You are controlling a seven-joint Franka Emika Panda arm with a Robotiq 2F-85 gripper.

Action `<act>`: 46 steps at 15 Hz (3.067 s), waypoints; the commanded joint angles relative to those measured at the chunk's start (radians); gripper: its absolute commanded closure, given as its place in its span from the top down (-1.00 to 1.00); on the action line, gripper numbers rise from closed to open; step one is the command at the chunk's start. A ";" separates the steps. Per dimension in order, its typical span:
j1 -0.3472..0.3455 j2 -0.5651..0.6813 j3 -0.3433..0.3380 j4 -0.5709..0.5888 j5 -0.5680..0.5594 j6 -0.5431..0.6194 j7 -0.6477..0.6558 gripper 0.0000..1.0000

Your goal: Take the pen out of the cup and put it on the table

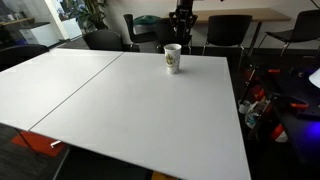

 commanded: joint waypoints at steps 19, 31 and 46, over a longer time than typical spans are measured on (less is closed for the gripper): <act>0.015 0.169 0.050 0.125 0.132 0.098 0.084 -0.13; 0.033 0.181 0.047 0.107 0.117 0.093 0.116 -0.38; 0.019 0.187 0.029 0.140 0.090 -0.004 0.122 -0.42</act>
